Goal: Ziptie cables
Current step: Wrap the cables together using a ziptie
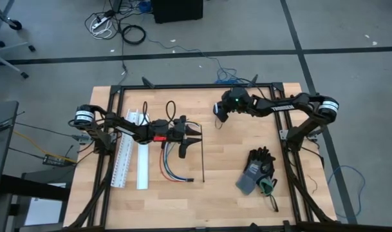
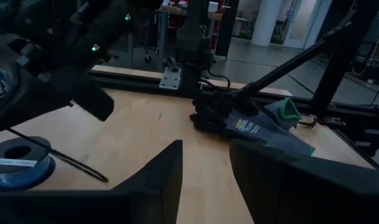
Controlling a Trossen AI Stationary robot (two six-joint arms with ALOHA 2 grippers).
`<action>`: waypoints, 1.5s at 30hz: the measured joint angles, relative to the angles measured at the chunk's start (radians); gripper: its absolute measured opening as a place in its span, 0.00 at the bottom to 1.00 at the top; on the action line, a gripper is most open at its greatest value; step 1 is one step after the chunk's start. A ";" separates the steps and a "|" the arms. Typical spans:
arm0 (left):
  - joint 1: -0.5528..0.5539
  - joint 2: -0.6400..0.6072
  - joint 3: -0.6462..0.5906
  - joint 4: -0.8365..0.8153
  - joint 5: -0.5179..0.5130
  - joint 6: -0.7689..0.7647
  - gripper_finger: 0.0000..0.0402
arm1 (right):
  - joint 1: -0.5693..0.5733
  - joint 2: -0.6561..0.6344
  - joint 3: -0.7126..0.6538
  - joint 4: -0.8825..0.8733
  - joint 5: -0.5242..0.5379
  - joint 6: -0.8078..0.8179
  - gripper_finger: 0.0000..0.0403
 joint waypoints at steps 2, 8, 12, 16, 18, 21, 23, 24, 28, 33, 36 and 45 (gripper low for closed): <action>0.000 0.000 0.000 -0.002 0.000 0.001 0.31 | 0.000 0.001 0.000 0.000 0.016 -0.004 0.00; 0.000 0.000 0.000 -0.002 0.000 0.012 0.31 | 0.001 0.001 0.001 0.006 0.042 -0.029 0.00; 0.000 0.000 0.000 -0.002 0.000 0.014 0.32 | 0.005 0.001 0.001 0.007 0.041 -0.028 0.02; 0.000 0.000 0.000 -0.002 0.000 0.014 0.32 | 0.020 0.001 0.001 0.008 0.041 -0.022 0.07; 0.001 0.000 0.000 -0.002 0.000 0.014 0.32 | 0.029 0.001 0.001 0.008 0.042 -0.015 0.11; 0.001 0.000 0.000 -0.001 0.000 0.012 0.32 | 0.037 0.001 0.001 0.008 0.047 -0.015 0.16; 0.001 0.000 0.000 -0.001 0.000 0.005 0.32 | 0.041 0.000 0.001 0.008 0.064 -0.015 0.20; 0.001 0.000 0.000 -0.001 0.000 0.005 0.32 | 0.042 0.000 0.001 0.008 0.070 -0.014 0.21; 0.001 0.000 0.000 0.009 0.001 -0.002 0.32 | 0.063 -0.009 0.001 0.006 0.066 -0.014 0.27; 0.000 0.000 0.000 0.032 0.068 0.005 0.32 | 0.160 -0.058 0.001 0.007 -0.032 -0.004 0.31; -0.003 0.000 0.000 0.043 0.125 0.029 0.32 | 0.248 -0.084 0.002 0.010 -0.093 0.004 0.32; -0.011 0.000 0.000 0.079 0.281 0.032 0.32 | 0.533 -0.032 0.002 -0.017 -0.261 -0.024 0.30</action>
